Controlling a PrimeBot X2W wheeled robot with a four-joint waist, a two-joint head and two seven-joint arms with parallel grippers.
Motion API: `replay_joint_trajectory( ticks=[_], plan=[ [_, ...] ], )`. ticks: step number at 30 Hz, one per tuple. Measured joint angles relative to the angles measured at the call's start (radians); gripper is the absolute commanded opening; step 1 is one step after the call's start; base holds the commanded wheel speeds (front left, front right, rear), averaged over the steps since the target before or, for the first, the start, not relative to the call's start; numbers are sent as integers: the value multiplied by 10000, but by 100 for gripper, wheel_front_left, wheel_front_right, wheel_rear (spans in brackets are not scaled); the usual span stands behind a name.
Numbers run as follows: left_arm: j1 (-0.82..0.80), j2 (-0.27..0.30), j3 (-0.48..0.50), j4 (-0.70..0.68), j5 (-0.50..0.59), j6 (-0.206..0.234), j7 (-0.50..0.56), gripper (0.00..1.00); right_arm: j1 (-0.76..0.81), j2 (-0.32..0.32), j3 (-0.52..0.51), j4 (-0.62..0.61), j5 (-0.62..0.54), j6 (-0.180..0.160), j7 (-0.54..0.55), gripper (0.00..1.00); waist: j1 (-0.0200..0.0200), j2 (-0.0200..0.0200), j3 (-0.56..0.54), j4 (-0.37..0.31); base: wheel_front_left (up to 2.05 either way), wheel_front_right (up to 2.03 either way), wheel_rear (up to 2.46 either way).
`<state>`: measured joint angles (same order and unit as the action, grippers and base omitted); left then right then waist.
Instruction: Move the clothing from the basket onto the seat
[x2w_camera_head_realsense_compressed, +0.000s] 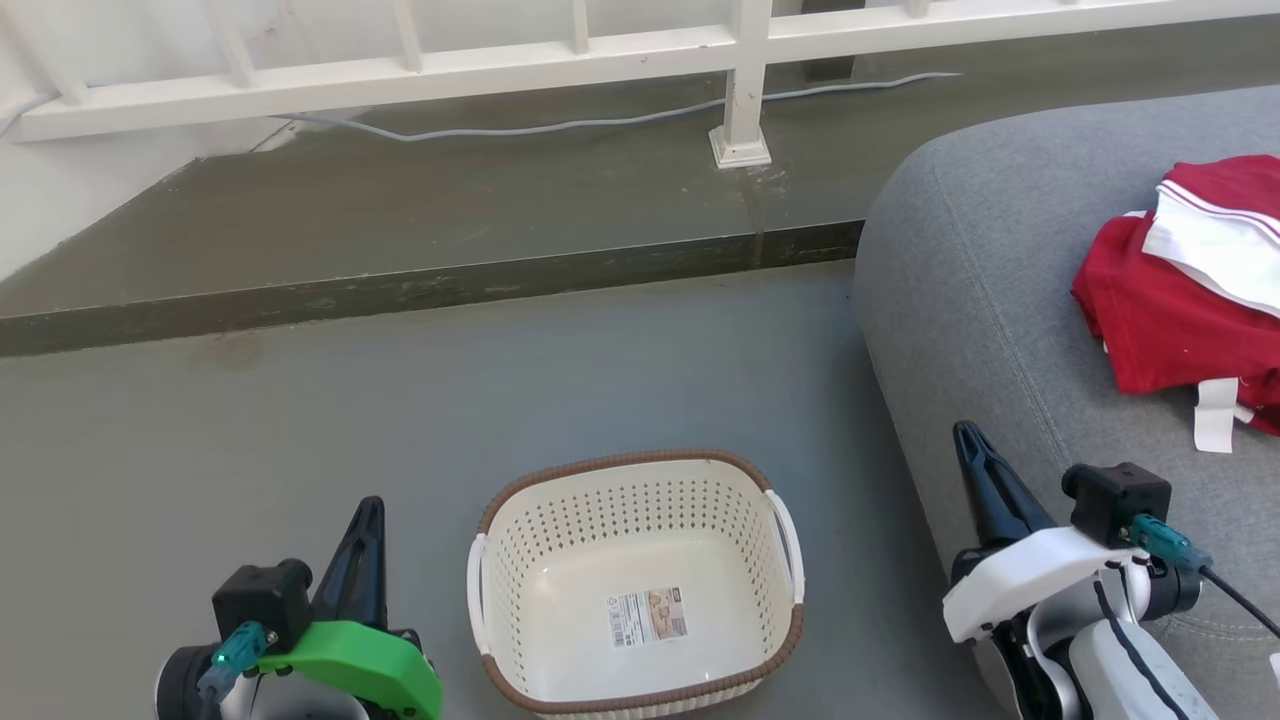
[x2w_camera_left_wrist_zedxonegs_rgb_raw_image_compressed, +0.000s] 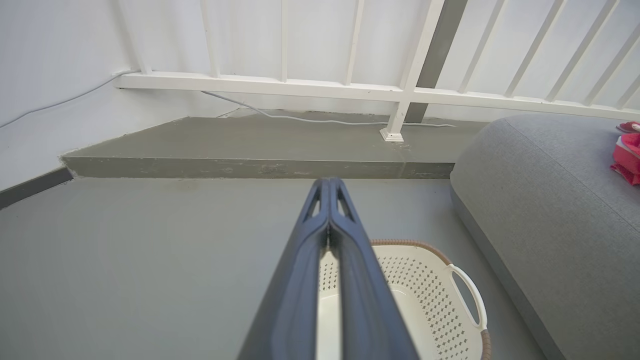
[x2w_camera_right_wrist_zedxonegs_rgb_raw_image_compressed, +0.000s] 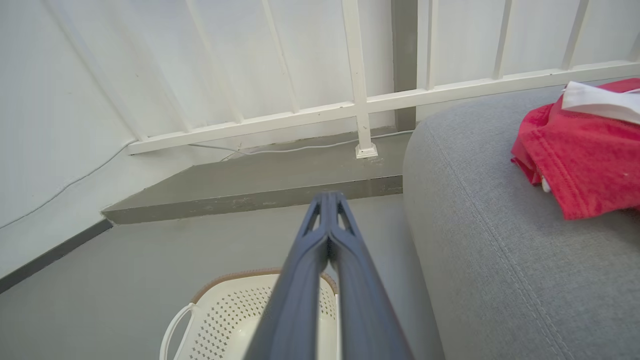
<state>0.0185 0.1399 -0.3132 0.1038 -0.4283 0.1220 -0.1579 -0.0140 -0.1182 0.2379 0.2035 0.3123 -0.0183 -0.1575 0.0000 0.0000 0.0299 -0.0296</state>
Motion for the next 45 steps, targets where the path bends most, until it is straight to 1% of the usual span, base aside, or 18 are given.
replay_joint_trajectory(
  ticks=[3,4,10,12,15,26,28,32,42,45],
  plan=[
    [32,-10,17,-4,-215,-79,0,0,2,6,-54,0,242,10,2,0,0,0,-12,12,0,0,0],
    [34,-23,59,-10,-539,-88,2,0,2,21,-96,0,520,67,15,0,0,0,-17,19,0,0,0],
    [35,-54,251,-38,-1390,-199,96,0,1,109,-316,2,1409,102,194,0,0,0,-30,37,0,0,0],
    [35,-82,313,-31,-1747,-267,180,0,1,132,-382,2,1810,176,247,0,0,0,-35,42,0,0,0],
    [35,-161,485,-13,-1987,-299,257,0,1,174,-454,4,2286,198,324,0,0,0,-42,51,0,0,0],
    [35,-232,861,128,-3304,-525,520,0,-3,228,-884,67,3634,357,646,0,0,0,-68,81,0,0,0],
    [35,-234,920,161,-3745,-616,550,0,-5,238,-1009,92,3990,391,746,0,0,0,-76,89,0,0,0],
    [34,-238,1078,194,-4259,-704,683,0,-11,257,-1124,134,4498,443,851,0,0,0,-86,100,0,0,0],
    [25,-276,1417,428,-5473,-940,941,0,-22,282,-1486,226,5779,583,1104,0,1,0,-113,129,0,0,0],
    [23,-280,1492,453,-5655,-970,957,0,-28,305,-1580,245,6067,614,1158,0,1,0,-118,135,0,0,0]
  ],
)
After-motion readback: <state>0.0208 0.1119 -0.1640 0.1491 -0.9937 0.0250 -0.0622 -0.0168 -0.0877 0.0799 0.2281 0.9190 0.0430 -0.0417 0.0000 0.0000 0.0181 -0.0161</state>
